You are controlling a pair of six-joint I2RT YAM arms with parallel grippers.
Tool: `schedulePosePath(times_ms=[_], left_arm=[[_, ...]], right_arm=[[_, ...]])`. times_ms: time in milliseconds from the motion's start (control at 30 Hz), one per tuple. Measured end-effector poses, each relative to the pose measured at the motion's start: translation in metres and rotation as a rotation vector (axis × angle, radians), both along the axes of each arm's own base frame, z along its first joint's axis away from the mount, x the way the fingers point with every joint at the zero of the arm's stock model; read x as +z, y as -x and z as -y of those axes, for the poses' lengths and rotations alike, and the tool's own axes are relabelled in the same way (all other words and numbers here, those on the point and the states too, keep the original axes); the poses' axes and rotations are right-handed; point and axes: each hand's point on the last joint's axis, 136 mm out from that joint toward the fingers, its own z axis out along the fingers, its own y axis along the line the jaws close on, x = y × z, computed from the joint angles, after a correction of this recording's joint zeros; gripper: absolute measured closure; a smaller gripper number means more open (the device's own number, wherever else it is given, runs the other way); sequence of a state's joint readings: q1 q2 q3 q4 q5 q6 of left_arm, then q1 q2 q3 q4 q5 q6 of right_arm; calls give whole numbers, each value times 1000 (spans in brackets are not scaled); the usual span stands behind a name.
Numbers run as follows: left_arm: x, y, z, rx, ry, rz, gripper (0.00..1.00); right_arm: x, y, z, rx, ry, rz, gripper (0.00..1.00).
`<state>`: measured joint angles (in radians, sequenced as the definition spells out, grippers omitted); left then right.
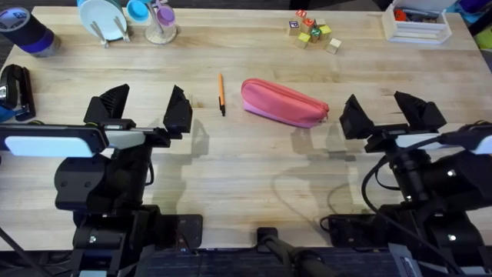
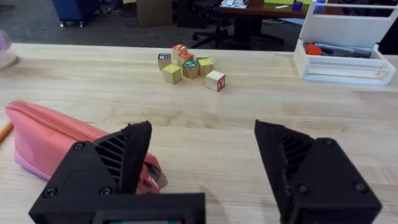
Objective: Unzip the bag, pick up the pens from the table one at a time and place them inside, then zip the bag closed.
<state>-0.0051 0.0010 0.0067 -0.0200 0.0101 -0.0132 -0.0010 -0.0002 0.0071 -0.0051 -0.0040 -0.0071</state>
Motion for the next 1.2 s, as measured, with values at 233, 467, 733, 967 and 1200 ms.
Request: schedulePosePath(times_ms=[233,467,733,967,1200], left_arm=[[0,0,0,0,2,-1,7],[0,0,0,2,2,-2,7],[-1,0,1,-6,2,-7,7],[19,3,4,-22,3,-77,7],[51,-13,8,-46,7,-202,7]], right_arm=[[-1,0,0,0,0,-6,4],[-1,0,0,0,0,-5,4],[-1,0,0,-3,-30,-9,5],[0,2,0,-10,-65,-121,5],[33,-11,0,-15,-71,-245,5]])
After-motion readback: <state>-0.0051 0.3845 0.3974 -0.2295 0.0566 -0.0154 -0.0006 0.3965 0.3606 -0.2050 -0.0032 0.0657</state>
